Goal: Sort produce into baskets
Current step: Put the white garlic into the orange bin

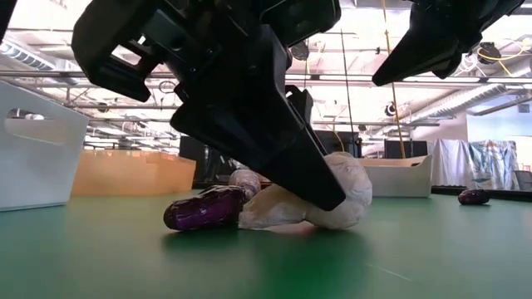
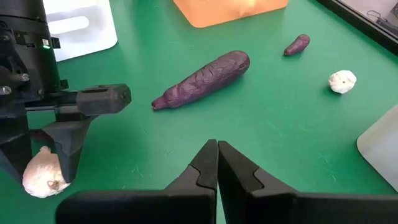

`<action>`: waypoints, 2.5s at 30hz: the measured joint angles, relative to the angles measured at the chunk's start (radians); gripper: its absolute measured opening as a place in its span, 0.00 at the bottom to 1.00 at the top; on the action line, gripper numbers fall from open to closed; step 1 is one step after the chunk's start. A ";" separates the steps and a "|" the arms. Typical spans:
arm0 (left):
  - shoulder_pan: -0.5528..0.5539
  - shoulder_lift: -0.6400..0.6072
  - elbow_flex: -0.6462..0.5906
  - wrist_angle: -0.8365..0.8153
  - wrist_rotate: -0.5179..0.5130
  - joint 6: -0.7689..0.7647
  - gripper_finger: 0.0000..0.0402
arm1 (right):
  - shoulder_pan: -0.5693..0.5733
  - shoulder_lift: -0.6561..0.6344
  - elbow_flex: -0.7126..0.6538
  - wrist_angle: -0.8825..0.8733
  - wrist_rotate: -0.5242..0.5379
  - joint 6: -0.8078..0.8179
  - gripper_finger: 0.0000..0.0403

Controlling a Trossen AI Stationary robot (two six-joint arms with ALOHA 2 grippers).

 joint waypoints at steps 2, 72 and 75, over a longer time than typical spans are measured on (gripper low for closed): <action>0.000 0.000 0.000 0.000 0.000 0.000 0.47 | 0.000 0.000 0.000 0.000 0.000 0.000 0.00; 0.987 -0.851 -0.420 -0.848 0.056 -0.087 0.66 | -0.002 0.000 0.000 -0.002 0.004 0.016 0.00; 0.881 -0.851 -0.420 -0.743 0.205 -0.122 0.66 | -0.002 0.000 0.000 0.006 0.004 0.018 0.00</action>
